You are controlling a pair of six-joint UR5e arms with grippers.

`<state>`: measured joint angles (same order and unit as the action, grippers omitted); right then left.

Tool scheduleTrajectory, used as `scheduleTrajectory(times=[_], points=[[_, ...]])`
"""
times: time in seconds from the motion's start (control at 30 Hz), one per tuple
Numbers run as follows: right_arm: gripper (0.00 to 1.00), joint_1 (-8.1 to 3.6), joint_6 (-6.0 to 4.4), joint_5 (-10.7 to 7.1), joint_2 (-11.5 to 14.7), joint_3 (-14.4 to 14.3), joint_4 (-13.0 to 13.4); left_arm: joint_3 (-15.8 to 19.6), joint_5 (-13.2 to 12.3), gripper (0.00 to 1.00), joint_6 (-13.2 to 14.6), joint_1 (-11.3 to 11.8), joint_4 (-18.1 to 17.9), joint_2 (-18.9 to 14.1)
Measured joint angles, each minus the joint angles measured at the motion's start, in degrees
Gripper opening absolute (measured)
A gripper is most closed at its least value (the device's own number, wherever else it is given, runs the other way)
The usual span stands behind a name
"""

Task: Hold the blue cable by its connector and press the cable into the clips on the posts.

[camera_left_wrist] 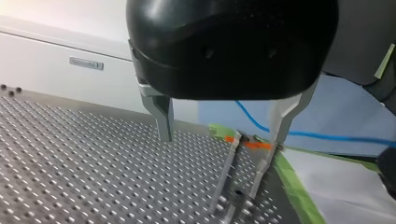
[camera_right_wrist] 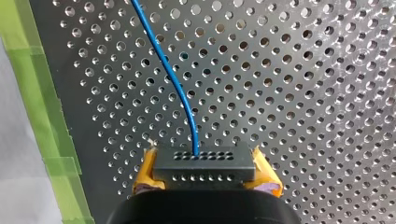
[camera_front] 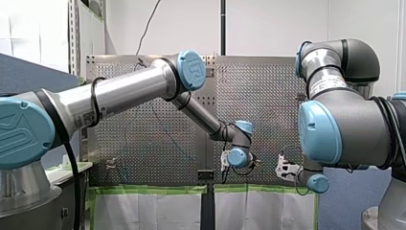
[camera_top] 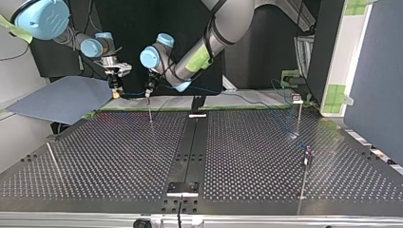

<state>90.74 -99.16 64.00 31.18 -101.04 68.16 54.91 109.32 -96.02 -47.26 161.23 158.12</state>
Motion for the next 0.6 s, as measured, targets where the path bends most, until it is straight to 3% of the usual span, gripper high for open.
scheduleTrajectory(times=[0.23, 0.6], points=[[0.0, 0.01, 0.07, 0.06, -0.07, 0.0, -0.19, -0.85, 0.12, 1.0, -0.32, 0.42, 0.24, 2.98], [0.0, 0.01, 0.09, 0.01, -0.09, 0.07, -0.21, -0.88, 0.55, 1.0, -0.28, 0.7, -0.88, 3.5]])
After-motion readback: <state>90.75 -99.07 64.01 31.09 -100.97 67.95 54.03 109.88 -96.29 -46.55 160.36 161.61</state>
